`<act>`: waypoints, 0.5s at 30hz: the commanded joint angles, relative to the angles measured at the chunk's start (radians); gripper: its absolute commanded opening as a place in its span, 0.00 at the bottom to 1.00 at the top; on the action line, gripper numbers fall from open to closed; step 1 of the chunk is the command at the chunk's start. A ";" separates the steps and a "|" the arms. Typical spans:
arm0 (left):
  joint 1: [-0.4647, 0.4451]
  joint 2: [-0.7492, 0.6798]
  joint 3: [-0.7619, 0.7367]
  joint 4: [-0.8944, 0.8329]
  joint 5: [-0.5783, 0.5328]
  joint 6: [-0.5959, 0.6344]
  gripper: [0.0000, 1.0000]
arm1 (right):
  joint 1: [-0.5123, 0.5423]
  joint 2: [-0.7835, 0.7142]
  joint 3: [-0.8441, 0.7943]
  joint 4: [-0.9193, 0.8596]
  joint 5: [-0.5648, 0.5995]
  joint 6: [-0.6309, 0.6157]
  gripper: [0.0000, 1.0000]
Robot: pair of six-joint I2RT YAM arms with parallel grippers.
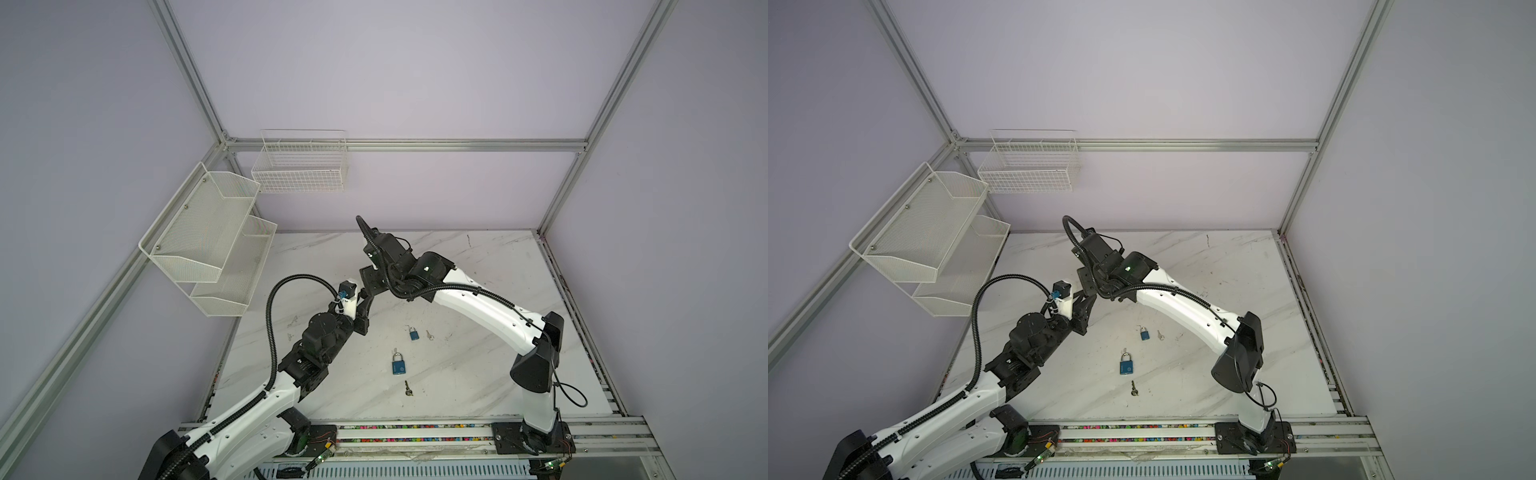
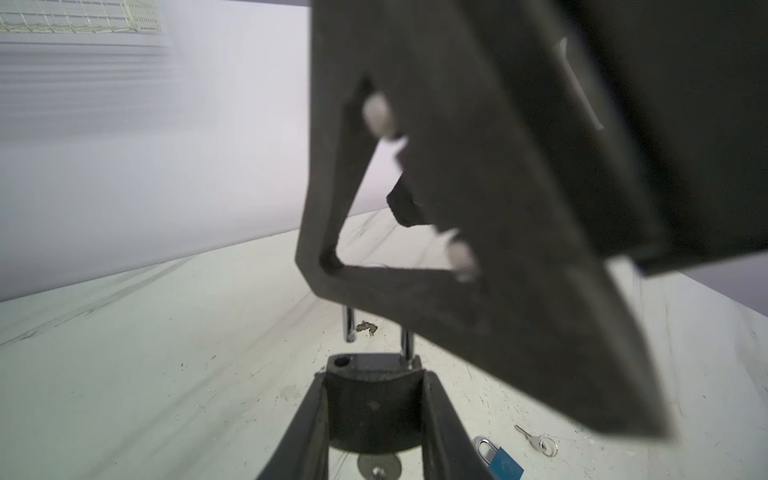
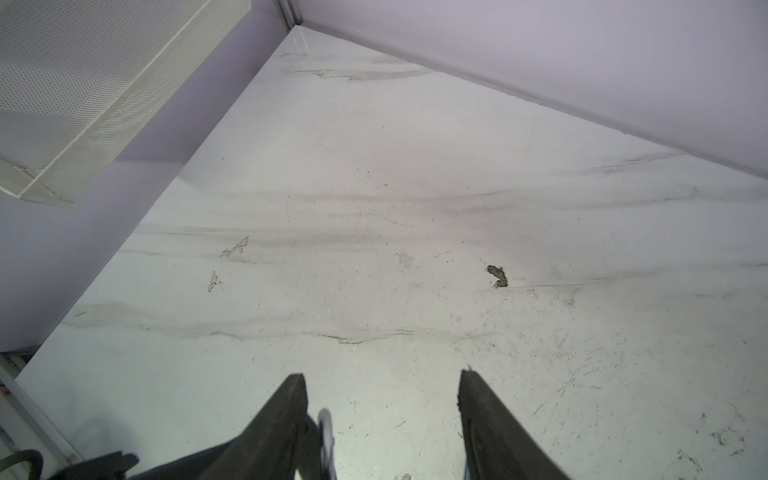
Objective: Unlock with the key
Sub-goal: 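Open the right gripper and pull it away from the black padlock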
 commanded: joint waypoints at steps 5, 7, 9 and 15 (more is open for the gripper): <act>-0.007 -0.029 -0.056 0.081 -0.001 0.029 0.00 | 0.003 0.071 0.131 -0.144 0.096 -0.031 0.61; -0.007 -0.030 -0.060 0.081 -0.001 0.037 0.00 | 0.000 0.083 0.151 -0.164 0.083 -0.031 0.62; -0.009 -0.033 -0.062 0.083 -0.005 0.045 0.00 | -0.007 0.097 0.169 -0.182 0.066 -0.039 0.62; -0.009 -0.048 -0.076 0.105 -0.005 0.060 0.00 | -0.041 0.081 0.148 -0.225 -0.004 -0.075 0.63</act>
